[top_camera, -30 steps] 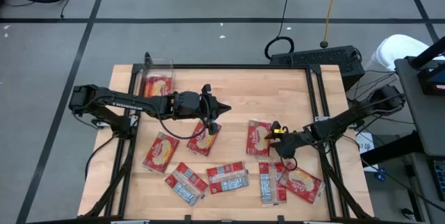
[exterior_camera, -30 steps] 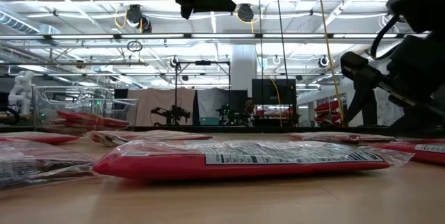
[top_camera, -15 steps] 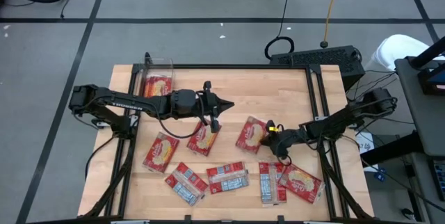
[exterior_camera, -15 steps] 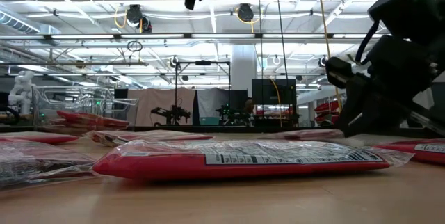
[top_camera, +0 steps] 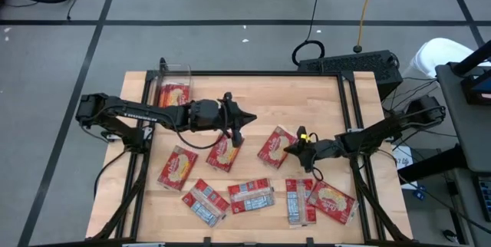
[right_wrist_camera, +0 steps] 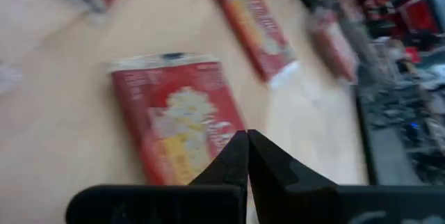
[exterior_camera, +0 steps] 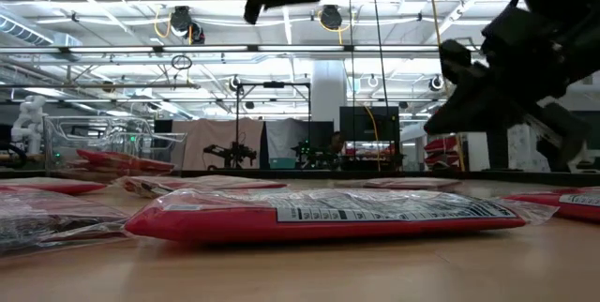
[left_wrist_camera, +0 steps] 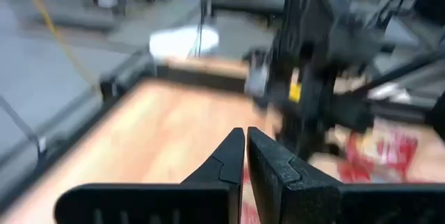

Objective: Sort popcorn bags into baskets
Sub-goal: Put the red popcorn bag into the transparent bin

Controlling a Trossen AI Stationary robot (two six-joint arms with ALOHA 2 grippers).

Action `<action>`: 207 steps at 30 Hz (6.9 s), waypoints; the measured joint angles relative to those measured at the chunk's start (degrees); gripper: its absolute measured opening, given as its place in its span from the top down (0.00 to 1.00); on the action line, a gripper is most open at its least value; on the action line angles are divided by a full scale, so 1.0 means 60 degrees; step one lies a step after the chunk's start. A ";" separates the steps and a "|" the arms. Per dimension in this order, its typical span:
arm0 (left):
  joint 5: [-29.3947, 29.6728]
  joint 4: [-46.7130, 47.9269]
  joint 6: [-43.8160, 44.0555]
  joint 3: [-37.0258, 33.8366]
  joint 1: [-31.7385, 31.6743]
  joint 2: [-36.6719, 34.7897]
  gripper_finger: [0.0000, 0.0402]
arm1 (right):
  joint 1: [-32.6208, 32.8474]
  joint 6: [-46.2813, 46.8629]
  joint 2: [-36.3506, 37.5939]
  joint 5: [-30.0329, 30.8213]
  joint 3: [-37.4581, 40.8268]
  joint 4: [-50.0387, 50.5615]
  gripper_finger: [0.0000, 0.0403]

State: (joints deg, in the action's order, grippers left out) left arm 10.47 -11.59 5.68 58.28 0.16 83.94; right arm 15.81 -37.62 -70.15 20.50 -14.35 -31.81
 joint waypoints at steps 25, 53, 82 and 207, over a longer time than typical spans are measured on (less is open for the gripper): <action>0.1653 0.2486 0.2128 -0.0004 0.1739 0.0007 0.94 | -0.2772 0.5306 -0.0196 -0.2693 -0.3429 0.8717 0.48; 0.3244 0.1997 0.2411 -0.0315 0.1766 0.0011 0.94 | -0.3093 0.4514 -0.1293 -0.1611 -0.2677 0.5010 0.99; 0.3750 -0.4200 0.1434 -0.2247 0.1540 0.1645 0.37 | -0.2510 0.3917 -0.0313 0.1878 -0.2691 0.1562 1.00; 0.1522 -0.0210 -0.2182 0.1064 0.1468 0.1027 0.39 | -0.2052 0.4402 0.2870 -0.1850 -0.1744 0.1172 0.96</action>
State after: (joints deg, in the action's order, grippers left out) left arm 19.61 -12.85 -7.41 64.66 8.97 90.11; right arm 3.50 -11.21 -52.94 9.41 -24.82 -24.78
